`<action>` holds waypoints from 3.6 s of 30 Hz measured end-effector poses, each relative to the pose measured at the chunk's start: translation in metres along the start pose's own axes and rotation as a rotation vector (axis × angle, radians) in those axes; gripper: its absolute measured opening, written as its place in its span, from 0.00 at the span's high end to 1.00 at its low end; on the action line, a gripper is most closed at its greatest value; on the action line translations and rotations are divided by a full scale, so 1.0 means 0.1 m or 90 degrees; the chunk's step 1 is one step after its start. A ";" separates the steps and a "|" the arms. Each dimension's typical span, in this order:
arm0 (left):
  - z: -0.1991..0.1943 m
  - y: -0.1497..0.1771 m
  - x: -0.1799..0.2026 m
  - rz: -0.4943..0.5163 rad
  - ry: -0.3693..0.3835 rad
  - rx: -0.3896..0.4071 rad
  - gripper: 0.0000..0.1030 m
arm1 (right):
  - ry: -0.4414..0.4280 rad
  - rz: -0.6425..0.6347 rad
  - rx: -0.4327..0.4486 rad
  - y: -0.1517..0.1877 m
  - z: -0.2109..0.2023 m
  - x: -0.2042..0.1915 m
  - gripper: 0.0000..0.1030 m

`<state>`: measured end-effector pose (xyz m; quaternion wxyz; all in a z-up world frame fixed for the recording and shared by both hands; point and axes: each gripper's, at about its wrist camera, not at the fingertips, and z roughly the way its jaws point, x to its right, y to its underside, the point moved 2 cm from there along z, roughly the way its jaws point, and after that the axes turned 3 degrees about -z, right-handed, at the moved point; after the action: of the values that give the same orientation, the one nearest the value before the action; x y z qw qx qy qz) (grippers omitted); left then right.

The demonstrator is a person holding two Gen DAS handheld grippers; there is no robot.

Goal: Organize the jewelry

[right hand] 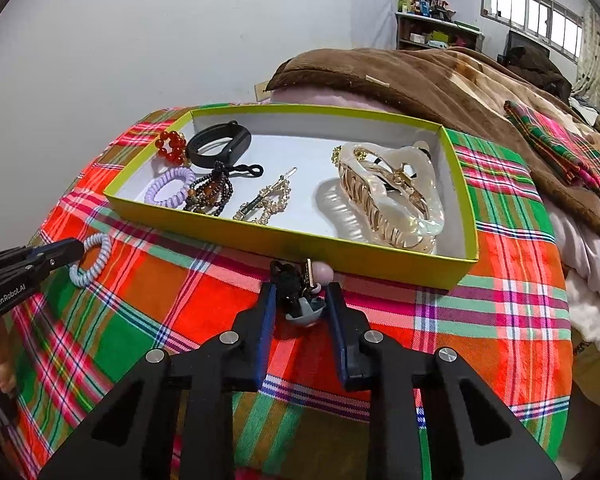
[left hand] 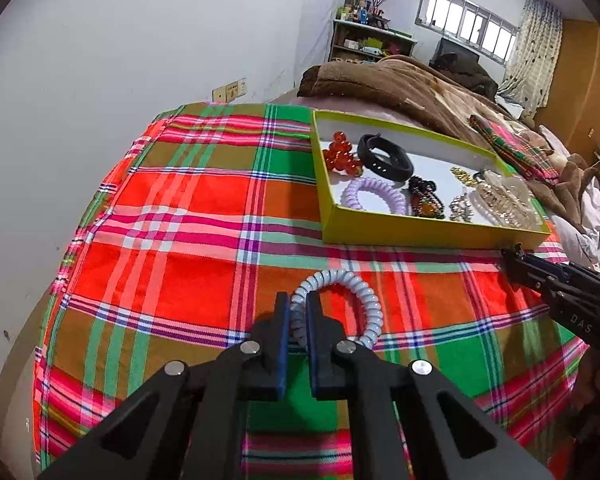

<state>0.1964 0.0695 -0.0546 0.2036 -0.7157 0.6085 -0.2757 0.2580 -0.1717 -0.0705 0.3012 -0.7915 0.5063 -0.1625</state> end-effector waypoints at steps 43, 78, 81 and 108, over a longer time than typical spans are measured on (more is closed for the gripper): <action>-0.41 -0.44 0.52 0.042 0.086 0.067 0.92 | -0.018 -0.032 0.083 -0.36 -0.62 -0.04 0.76; 0.53 -0.71 0.47 0.053 0.073 -0.011 0.92 | -0.039 -0.040 -0.027 -0.98 0.69 0.07 0.74; 0.53 -0.72 0.44 0.047 0.071 -0.013 0.92 | -0.037 -0.047 -0.027 -0.98 0.69 0.04 0.73; -0.32 -0.55 0.56 0.050 0.072 0.040 0.62 | -0.015 -0.050 0.062 -0.58 -0.53 -0.13 0.59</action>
<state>0.2238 0.0253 0.0121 0.2017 -0.6678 0.6378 -0.3264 0.2638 -0.1589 0.0080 0.3386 -0.7969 0.4629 -0.1896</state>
